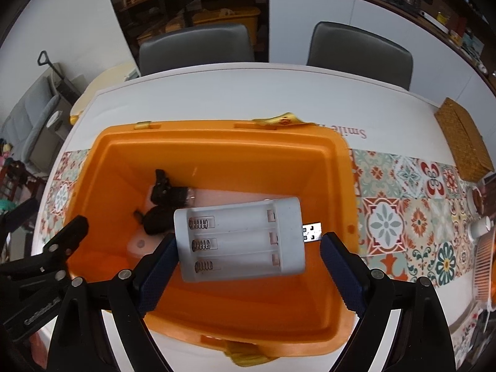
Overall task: Organize rigid objects
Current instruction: 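Open both grippers to drop the reel and charger into the crate, then move the right gripper back toward the white plug on the table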
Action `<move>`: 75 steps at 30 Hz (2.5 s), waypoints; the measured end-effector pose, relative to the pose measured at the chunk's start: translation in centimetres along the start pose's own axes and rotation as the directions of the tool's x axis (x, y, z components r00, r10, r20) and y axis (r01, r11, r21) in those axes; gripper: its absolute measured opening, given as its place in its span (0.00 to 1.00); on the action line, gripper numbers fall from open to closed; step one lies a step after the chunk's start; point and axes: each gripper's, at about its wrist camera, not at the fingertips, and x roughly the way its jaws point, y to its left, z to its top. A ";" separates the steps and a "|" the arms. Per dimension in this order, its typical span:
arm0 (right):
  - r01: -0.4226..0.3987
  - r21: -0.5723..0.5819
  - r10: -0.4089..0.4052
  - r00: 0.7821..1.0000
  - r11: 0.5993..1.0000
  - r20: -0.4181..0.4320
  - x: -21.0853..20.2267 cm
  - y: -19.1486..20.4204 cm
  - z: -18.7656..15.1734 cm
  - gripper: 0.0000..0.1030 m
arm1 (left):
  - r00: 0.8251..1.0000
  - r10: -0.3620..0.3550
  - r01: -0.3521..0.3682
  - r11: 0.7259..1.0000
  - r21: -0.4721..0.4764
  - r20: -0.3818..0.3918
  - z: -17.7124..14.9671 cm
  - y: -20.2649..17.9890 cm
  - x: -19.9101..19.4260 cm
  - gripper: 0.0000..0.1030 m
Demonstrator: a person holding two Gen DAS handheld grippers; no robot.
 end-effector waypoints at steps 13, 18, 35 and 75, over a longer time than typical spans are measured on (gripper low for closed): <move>0.032 -0.020 -0.032 0.999 0.999 -0.008 1.4 1.1 -1.0 0.95 | 1.000 -0.006 0.006 0.997 -0.083 0.000 -2.5 1.4 -0.5 0.90; 0.045 -0.023 -0.044 0.999 0.999 0.015 0.5 1.4 -1.7 0.95 | 1.000 -0.029 0.029 0.995 -0.094 0.004 -3.4 2.0 -1.0 0.90; 0.017 0.023 -0.020 0.992 1.000 0.126 -6.8 4.7 -9.3 0.95 | 0.996 -0.074 0.078 0.994 -0.082 0.056 -9.8 5.7 -6.2 0.99; -0.091 -0.073 0.089 0.996 0.993 -0.025 -4.3 15.0 -25.4 0.87 | 0.992 -0.037 0.014 0.983 -0.184 -0.118 -26.4 13.9 -4.6 1.00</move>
